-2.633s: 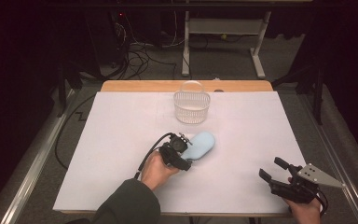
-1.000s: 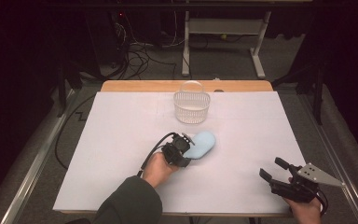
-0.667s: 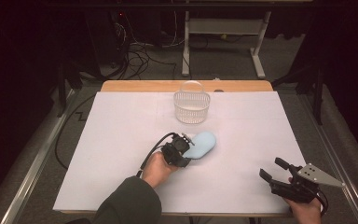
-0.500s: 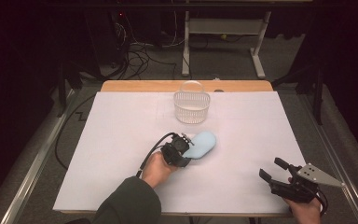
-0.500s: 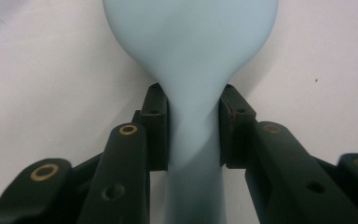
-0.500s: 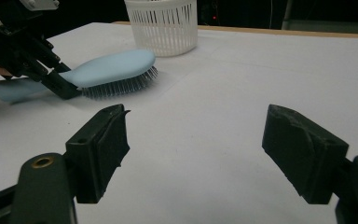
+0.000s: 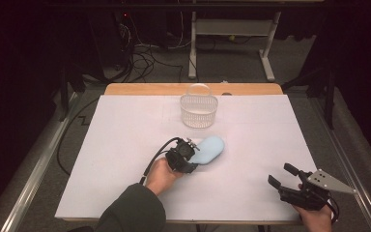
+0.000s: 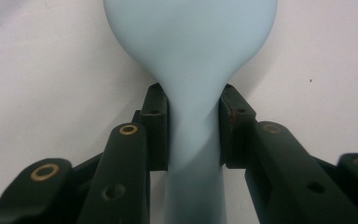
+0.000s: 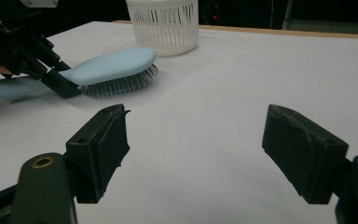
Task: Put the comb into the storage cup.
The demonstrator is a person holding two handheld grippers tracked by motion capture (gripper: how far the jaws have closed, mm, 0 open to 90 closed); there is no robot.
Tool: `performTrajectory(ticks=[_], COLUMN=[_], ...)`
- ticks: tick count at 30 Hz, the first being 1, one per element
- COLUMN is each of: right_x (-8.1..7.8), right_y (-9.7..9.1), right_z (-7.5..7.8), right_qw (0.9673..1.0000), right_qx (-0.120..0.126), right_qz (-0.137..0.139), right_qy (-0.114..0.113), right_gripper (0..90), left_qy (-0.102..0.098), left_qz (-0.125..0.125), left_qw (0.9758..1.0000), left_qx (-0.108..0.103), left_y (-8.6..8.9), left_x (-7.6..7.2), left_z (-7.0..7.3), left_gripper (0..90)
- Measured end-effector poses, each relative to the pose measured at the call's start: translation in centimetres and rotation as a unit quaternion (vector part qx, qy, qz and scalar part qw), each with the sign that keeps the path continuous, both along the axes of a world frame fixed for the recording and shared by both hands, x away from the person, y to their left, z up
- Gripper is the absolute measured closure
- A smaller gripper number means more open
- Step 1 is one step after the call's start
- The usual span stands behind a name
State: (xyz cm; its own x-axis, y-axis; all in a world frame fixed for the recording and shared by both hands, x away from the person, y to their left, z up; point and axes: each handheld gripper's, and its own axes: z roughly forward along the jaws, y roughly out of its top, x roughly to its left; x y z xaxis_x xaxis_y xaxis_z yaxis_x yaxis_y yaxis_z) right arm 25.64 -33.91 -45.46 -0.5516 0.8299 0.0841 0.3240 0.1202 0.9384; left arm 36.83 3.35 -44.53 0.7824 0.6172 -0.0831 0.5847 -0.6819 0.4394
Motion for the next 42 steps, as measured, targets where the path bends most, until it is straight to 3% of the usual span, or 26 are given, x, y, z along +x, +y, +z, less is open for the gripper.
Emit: performTrajectory(ticks=[11, 19, 42], right_x=[0.0, 0.0, 0.1], right_y=[0.1, 0.0, 0.1], right_z=[0.0, 0.0, -0.1], right_qw=[1.0, 1.0, 1.0], right_qx=[0.0, 0.0, -0.002], right_qz=[0.002, 0.002, -0.001], right_qy=[0.002, 0.002, 0.006], right_gripper=[23.0, 22.9, 22.8], left_qy=[-0.001, -0.003, -0.02], left_qz=[0.0, -0.007, 0.002], left_qw=[1.0, 0.9996, 0.9985], left_qx=[-0.008, -0.027, -0.051], left_y=[0.6, 1.3, 3.6], left_x=[-0.1, -0.3, -1.6], left_z=[0.1, 0.5, 1.3], left_gripper=[67.4, 67.4, 67.4])
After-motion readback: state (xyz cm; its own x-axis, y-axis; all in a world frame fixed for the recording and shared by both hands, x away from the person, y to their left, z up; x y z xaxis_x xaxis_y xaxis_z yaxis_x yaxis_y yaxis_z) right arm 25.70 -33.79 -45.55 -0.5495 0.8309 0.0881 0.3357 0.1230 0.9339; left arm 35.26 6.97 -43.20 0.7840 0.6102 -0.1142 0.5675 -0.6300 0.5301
